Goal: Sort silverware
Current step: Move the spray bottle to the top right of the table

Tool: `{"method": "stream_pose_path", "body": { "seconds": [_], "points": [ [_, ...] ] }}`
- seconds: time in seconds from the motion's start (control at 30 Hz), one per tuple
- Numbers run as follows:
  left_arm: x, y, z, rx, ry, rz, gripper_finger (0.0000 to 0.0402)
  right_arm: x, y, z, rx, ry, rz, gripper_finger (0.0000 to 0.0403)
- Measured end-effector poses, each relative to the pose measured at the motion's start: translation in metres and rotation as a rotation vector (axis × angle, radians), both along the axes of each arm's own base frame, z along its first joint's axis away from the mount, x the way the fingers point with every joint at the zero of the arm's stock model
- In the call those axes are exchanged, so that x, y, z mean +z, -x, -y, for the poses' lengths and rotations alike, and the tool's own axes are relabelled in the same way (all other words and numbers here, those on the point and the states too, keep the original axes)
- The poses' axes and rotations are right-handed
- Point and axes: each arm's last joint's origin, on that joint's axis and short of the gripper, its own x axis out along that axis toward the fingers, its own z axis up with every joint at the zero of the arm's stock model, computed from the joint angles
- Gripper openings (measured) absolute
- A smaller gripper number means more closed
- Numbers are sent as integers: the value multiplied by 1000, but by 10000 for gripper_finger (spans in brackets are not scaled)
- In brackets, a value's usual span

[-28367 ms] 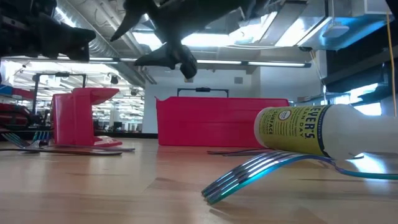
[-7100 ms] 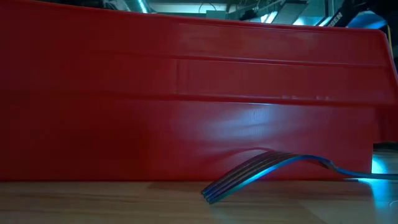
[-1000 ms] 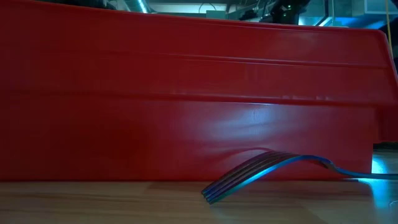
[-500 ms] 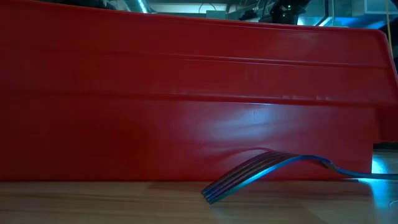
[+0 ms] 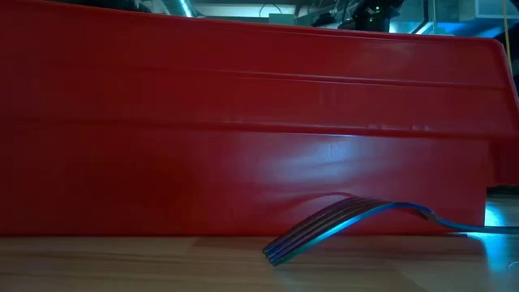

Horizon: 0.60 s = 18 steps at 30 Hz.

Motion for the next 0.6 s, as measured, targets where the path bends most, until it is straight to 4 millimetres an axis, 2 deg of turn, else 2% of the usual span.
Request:
{"method": "stream_pose_path", "body": {
  "seconds": [0.37, 0.6],
  "points": [
    [0, 0, 0, 0, 0, 0, 1, 1, 0, -1, -73, -18, 33, 92],
    [0, 0, 0, 0, 0, 0, 1, 2, 1, -3, -168, -41, 46, 90]
  ]
}}
